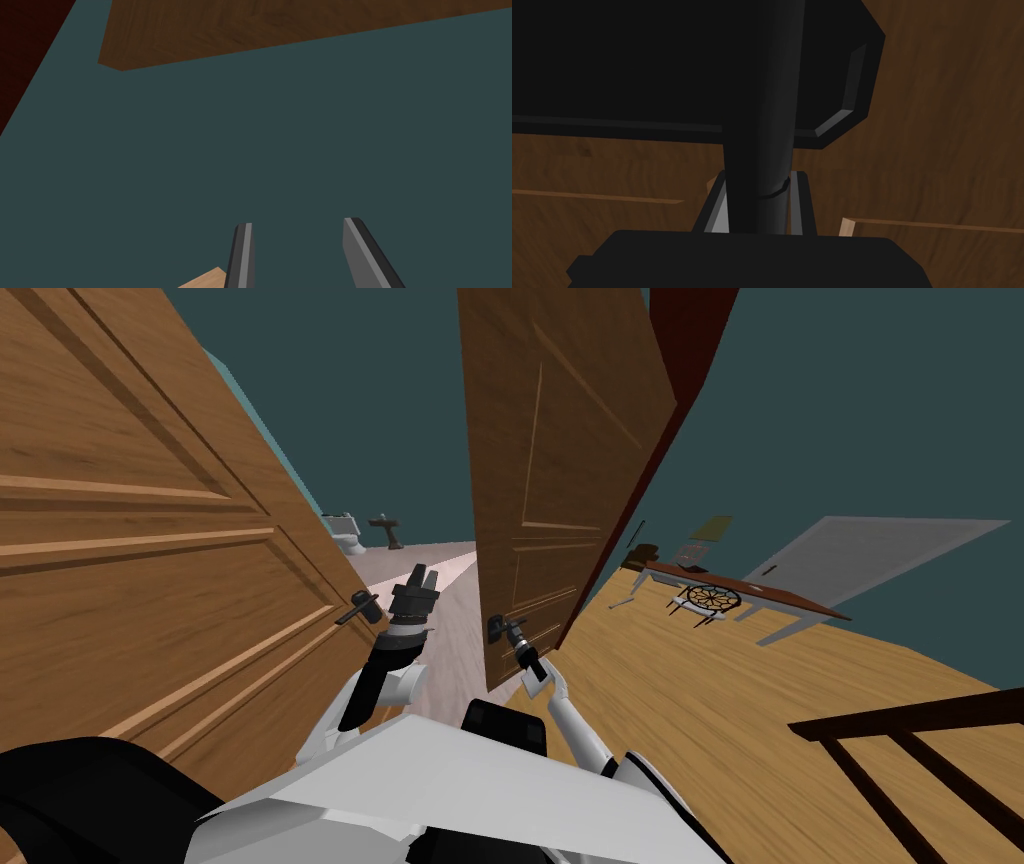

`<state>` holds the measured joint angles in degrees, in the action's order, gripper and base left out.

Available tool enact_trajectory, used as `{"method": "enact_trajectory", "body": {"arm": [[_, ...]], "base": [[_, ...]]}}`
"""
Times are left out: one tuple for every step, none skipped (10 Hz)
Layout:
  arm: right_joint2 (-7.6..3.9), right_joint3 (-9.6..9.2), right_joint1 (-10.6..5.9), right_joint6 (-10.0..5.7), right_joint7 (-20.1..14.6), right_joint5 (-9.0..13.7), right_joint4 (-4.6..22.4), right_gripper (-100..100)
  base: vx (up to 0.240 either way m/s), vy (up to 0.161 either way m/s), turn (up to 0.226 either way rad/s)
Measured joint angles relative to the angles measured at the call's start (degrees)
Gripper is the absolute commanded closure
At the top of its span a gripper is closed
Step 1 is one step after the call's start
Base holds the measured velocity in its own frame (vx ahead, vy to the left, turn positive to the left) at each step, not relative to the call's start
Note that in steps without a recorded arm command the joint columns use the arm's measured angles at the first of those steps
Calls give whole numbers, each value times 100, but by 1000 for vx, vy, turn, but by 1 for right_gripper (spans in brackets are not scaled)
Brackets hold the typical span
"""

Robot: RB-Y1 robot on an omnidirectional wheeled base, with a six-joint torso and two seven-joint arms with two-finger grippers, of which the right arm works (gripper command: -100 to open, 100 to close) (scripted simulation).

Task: Push the door open

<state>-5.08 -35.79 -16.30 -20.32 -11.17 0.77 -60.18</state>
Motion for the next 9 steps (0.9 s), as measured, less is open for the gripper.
{"method": "enact_trajectory", "body": {"arm": [[22,36,2,45,22,-4,-17,100],[66,62,-49,-10,40,-3,94,100],[69,129,-85,-102,49,3,227,100],[137,225,-136,-142,90,2,388,100],[131,291,-152,-150,109,7,436,100],[100,338,-104,-78,121,7,322,100],[94,398,-34,2,160,-1,192,100],[121,463,-80,-14,185,2,275,100],[146,521,-94,-34,206,3,330,100]], "base": [[16,22,5],[40,57,-21],[67,115,-75],[65,121,-49],[47,107,-38],[40,105,-26],[51,94,-29],[70,96,-32],[69,102,-20]]}}
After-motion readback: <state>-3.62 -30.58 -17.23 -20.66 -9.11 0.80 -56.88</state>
